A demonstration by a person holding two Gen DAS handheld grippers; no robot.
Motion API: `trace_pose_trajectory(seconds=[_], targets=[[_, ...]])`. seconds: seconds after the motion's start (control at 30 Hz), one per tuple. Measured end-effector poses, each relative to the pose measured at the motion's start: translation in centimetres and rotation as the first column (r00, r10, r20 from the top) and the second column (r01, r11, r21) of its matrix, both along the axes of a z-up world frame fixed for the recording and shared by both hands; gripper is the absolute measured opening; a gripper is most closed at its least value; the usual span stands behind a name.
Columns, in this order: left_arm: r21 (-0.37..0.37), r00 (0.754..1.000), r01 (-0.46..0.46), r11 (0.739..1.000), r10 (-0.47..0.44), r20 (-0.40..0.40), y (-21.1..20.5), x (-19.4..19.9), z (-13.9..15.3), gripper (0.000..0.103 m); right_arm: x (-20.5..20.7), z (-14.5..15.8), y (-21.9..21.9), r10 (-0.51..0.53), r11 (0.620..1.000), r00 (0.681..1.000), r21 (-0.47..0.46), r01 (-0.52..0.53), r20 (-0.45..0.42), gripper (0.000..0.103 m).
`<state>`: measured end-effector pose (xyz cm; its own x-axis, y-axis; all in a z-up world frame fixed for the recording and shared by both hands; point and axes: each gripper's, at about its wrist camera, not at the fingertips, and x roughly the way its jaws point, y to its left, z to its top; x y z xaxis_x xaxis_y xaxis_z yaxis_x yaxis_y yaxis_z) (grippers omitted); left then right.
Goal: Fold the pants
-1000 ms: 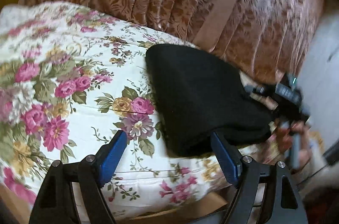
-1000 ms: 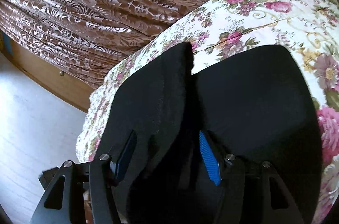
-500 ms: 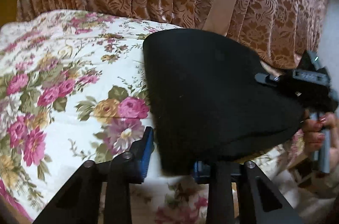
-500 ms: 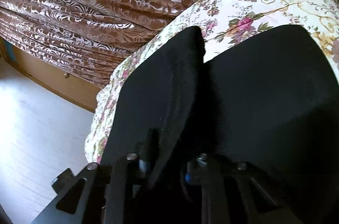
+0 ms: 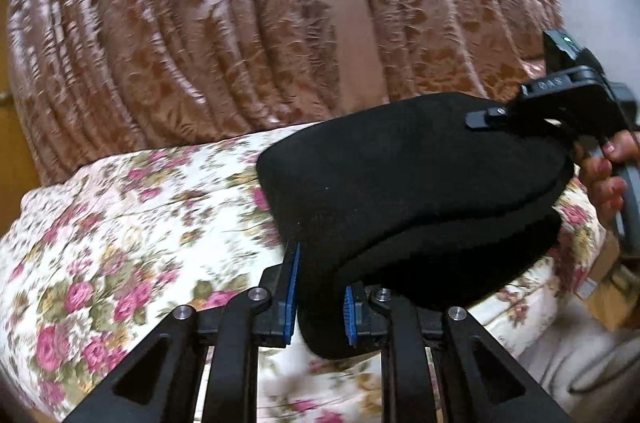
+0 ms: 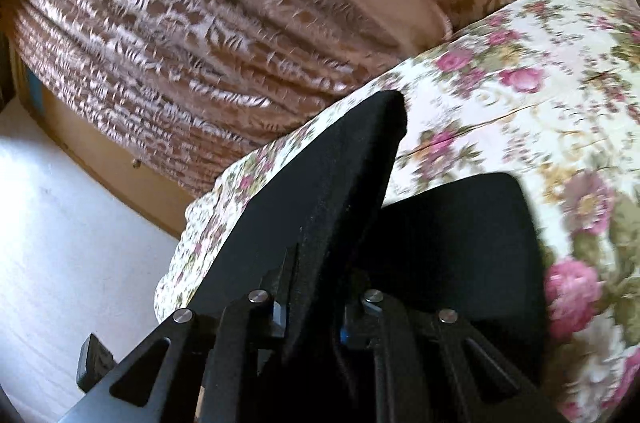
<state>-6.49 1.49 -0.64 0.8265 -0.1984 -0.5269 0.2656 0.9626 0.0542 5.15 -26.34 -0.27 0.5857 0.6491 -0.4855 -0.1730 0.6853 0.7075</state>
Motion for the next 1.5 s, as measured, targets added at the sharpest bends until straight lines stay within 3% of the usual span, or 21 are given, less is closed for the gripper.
trace_pose_trajectory(seconds=[0.33,0.73,0.83,0.93,1.03,1.1,1.27,1.4,1.5], targets=[[0.153,0.991,0.133,0.979,-0.132,-0.017,-4.7,0.5,-1.5,0.022,-0.5,-1.7,-4.6,-0.083,0.992,0.996,-0.098,0.08,-0.031,0.014],[0.202,0.988,0.156,0.967,-0.152,-0.037,-5.1,0.1,-3.3,0.026,0.2,-5.3,-3.8,-0.099,0.98,0.99,-0.183,0.079,-0.1,0.015],[0.127,0.982,0.184,0.975,-0.177,-0.064,-4.2,0.2,-2.4,0.028,0.2,-5.5,-3.7,-0.102,0.978,0.99,-0.191,0.082,-0.097,0.015],[-0.036,0.975,0.186,0.982,-0.189,-0.12,-2.4,1.0,-1.2,0.03,0.0,-5.4,-3.5,-0.098,0.973,0.992,-0.218,0.078,-0.079,0.016],[-0.172,0.967,0.177,0.969,-0.204,-0.152,-0.8,1.2,0.0,0.03,0.0,-5.2,-2.9,-0.094,0.963,0.994,-0.258,0.076,-0.06,0.016],[-0.198,0.962,0.192,0.961,-0.224,-0.156,-0.5,0.9,0.5,0.03,-0.1,-5.1,-2.5,-0.089,0.955,0.995,-0.289,0.073,-0.043,0.017],[-0.182,0.951,0.215,0.96,-0.248,-0.186,1.1,-0.2,0.5,0.03,0.0,-5.2,-2.7,-0.071,0.956,0.997,-0.289,0.057,-0.039,0.017],[-0.301,0.958,0.165,0.939,-0.225,-0.179,3.1,0.3,1.7,0.03,0.1,-5.3,-2.8,-0.065,0.956,0.997,-0.288,0.053,-0.032,0.017],[-0.318,0.968,0.153,0.936,-0.207,-0.144,2.4,2.0,3.5,0.03,0.0,-5.2,-2.6,-0.065,0.953,0.998,-0.299,0.054,-0.026,0.017]])
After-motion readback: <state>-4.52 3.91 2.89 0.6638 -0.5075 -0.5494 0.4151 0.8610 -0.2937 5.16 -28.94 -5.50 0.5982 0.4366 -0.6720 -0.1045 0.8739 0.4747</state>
